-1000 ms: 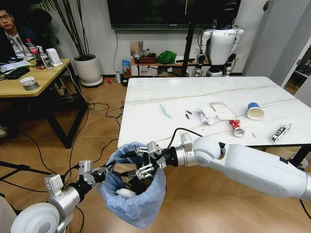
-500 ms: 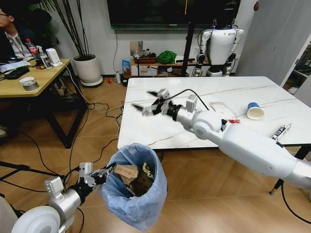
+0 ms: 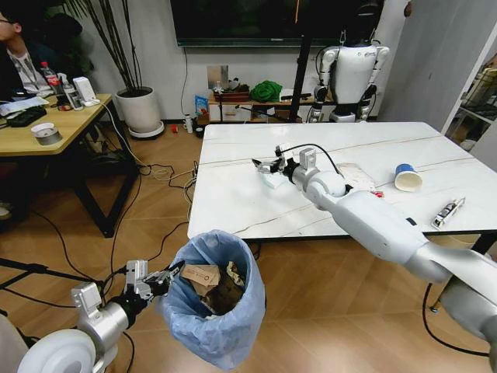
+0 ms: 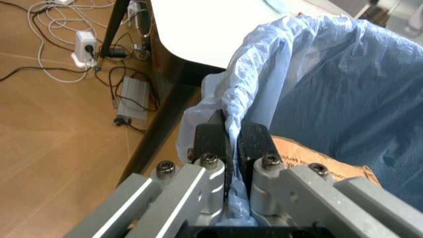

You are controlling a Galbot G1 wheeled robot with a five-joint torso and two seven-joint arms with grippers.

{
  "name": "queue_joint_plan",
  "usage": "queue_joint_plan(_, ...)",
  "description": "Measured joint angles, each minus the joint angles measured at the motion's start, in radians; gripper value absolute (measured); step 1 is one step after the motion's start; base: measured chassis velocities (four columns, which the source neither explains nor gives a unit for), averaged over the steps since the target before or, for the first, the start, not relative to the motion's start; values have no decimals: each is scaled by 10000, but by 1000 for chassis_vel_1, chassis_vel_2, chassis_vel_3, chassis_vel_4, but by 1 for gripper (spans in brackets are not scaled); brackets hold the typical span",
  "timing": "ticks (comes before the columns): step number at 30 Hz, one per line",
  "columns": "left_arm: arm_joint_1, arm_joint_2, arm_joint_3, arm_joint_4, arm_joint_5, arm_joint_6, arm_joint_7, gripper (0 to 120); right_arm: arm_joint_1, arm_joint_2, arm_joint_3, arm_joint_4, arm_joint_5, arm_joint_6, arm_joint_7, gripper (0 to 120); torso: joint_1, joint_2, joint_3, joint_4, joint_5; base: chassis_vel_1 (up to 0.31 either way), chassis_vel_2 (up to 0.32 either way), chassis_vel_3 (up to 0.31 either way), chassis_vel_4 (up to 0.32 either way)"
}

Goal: Pick up the trash bin and place the trash from the table into it.

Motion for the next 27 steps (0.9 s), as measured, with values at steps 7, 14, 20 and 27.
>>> queue_joint_plan(7,-46,34,8,59,-22,0,0,0,-6,536,-52,-766,-1,-239,-174,100,-2,0,-1,-1,0,0,0,0,0)
queue_joint_plan(14,-42,43,0,82,-33,0,1,0,0,811,-198,-1211,-5,-491,-479,100,-2,0,-2,0,-1,0,0,0,0)
queue_joint_plan(20,-57,37,0,136,-36,0,13,0,40,977,-266,-1656,-82,-760,-653,88,-2,0,-2,-1,0,0,0,0,0)
queue_joint_plan(27,-91,37,13,201,-36,-1,35,0,61,895,-238,-1790,-93,-787,-790,63,-3,1,-3,-1,0,0,0,0,0)
